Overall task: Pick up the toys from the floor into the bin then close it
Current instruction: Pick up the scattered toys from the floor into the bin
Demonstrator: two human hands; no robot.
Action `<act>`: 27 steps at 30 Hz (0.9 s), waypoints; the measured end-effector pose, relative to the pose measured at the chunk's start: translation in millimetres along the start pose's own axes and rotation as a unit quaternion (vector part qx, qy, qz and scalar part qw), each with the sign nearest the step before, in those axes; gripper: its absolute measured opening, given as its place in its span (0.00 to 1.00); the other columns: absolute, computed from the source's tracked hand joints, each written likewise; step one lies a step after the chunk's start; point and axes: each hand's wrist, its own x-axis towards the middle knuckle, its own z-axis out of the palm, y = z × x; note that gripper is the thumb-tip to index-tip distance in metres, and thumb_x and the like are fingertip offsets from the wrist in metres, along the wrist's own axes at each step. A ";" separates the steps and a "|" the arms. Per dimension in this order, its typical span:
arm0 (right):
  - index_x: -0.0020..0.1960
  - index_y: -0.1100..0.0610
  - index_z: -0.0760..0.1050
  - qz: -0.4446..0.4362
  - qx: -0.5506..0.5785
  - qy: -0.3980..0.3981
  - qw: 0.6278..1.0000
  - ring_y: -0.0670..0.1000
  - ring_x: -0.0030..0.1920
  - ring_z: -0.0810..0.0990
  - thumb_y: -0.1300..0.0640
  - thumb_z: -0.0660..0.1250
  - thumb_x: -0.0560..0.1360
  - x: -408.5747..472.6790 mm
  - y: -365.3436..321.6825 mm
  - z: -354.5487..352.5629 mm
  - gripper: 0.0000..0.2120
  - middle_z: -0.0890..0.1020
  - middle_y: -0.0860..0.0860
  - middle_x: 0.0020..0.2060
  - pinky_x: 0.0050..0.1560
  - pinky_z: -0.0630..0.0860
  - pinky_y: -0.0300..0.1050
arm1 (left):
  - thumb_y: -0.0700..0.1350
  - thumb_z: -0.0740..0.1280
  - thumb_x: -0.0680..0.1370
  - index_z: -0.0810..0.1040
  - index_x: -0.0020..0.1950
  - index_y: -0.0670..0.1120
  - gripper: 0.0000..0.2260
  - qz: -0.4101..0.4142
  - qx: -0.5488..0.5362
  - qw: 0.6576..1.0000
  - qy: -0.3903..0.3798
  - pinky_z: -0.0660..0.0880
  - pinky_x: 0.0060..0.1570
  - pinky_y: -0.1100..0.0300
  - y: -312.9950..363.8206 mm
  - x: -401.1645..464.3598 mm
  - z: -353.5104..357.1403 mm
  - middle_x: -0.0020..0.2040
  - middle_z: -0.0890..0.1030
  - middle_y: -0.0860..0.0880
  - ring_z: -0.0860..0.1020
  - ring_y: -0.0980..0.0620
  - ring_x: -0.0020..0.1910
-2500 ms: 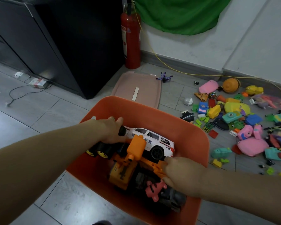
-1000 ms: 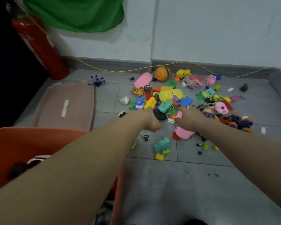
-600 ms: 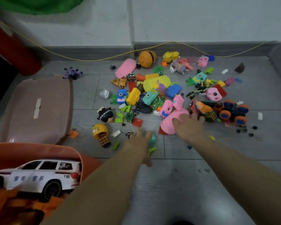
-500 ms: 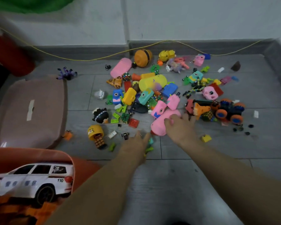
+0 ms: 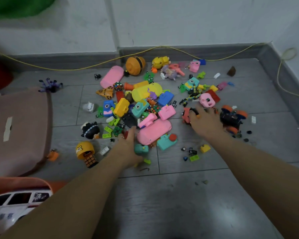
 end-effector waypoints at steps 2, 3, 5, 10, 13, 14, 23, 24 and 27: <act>0.67 0.42 0.65 -0.009 -0.018 -0.038 0.999 0.65 0.67 0.65 0.35 0.42 0.73 -0.6 -7.8 12.2 0.28 0.66 0.55 0.71 0.66 0.63 0.62 | 0.53 0.77 0.68 0.43 0.78 0.61 0.51 0.009 0.013 1.000 -0.011 0.73 0.53 0.54 7.0 3.1 1.2 0.74 0.55 0.37 0.73 0.37 0.63; 0.66 0.42 0.65 0.001 -0.021 -0.037 0.999 0.65 0.66 0.65 0.36 0.41 0.73 -3.8 -12.9 18.0 0.27 0.67 0.54 0.70 0.65 0.62 0.62 | 0.53 0.77 0.67 0.42 0.78 0.62 0.52 0.005 0.009 1.000 -0.018 0.73 0.53 0.54 10.8 5.2 2.0 0.75 0.52 0.37 0.73 0.37 0.63; 0.64 0.44 0.69 0.008 0.010 -0.049 0.999 0.63 0.66 0.68 0.40 0.45 0.77 -13.8 -26.0 23.6 0.22 0.70 0.54 0.66 0.67 0.63 0.62 | 0.52 0.78 0.67 0.42 0.78 0.62 0.53 -0.019 -0.018 0.999 -0.035 0.75 0.53 0.53 17.5 8.4 2.5 0.77 0.44 0.38 0.73 0.36 0.64; 0.49 0.47 0.72 -0.025 0.078 -0.066 0.994 0.59 0.59 0.74 0.42 0.47 0.78 -29.9 -49.2 37.9 0.17 0.78 0.55 0.54 0.64 0.67 0.59 | 0.52 0.78 0.66 0.48 0.76 0.61 0.49 -0.030 -0.054 0.998 -0.025 0.77 0.45 0.53 20.2 14.4 7.0 0.74 0.49 0.38 0.75 0.35 0.57; 0.49 0.48 0.71 -0.043 0.144 -0.031 0.988 0.60 0.58 0.74 0.44 0.49 0.80 -26.8 -41.0 37.3 0.15 0.78 0.57 0.51 0.58 0.71 0.56 | 0.53 0.78 0.66 0.54 0.73 0.57 0.44 -0.021 -0.042 0.999 -0.003 0.73 0.45 0.54 16.5 14.8 5.9 0.68 0.59 0.39 0.73 0.39 0.52; 0.54 0.47 0.72 -0.034 0.138 -0.022 0.990 0.61 0.60 0.73 0.43 0.48 0.79 -24.5 -36.3 36.8 0.16 0.77 0.58 0.54 0.59 0.70 0.57 | 0.54 0.78 0.66 0.54 0.73 0.57 0.44 -0.018 -0.037 0.999 -0.001 0.74 0.46 0.54 15.5 14.9 4.9 0.66 0.60 0.40 0.72 0.41 0.50; 0.76 0.39 0.59 0.087 0.200 -0.138 0.966 0.65 0.73 0.59 0.38 0.47 0.80 -30.3 -50.6 54.1 0.25 0.58 0.59 0.72 0.74 0.55 0.57 | 0.47 0.78 0.69 0.48 0.76 0.66 0.49 -0.060 -0.099 0.992 -0.055 0.82 0.32 0.54 23.9 12.4 5.6 0.74 0.47 0.42 0.73 0.34 0.58; 0.75 0.37 0.58 0.092 0.204 -0.139 0.965 0.65 0.73 0.60 0.37 0.48 0.79 -30.9 -53.5 57.4 0.25 0.57 0.59 0.73 0.74 0.56 0.58 | 0.46 0.79 0.68 0.50 0.76 0.67 0.48 -0.064 -0.120 0.989 -0.054 0.83 0.34 0.50 22.8 13.4 6.4 0.73 0.48 0.43 0.72 0.34 0.59; 0.74 0.35 0.58 0.097 0.213 -0.140 0.962 0.66 0.71 0.62 0.35 0.49 0.77 -33.2 -60.0 62.2 0.25 0.58 0.58 0.73 0.73 0.58 0.59 | 0.43 0.80 0.65 0.55 0.73 0.67 0.48 -0.081 -0.178 0.979 -0.052 0.83 0.38 0.45 18.0 15.3 6.0 0.71 0.51 0.44 0.70 0.33 0.60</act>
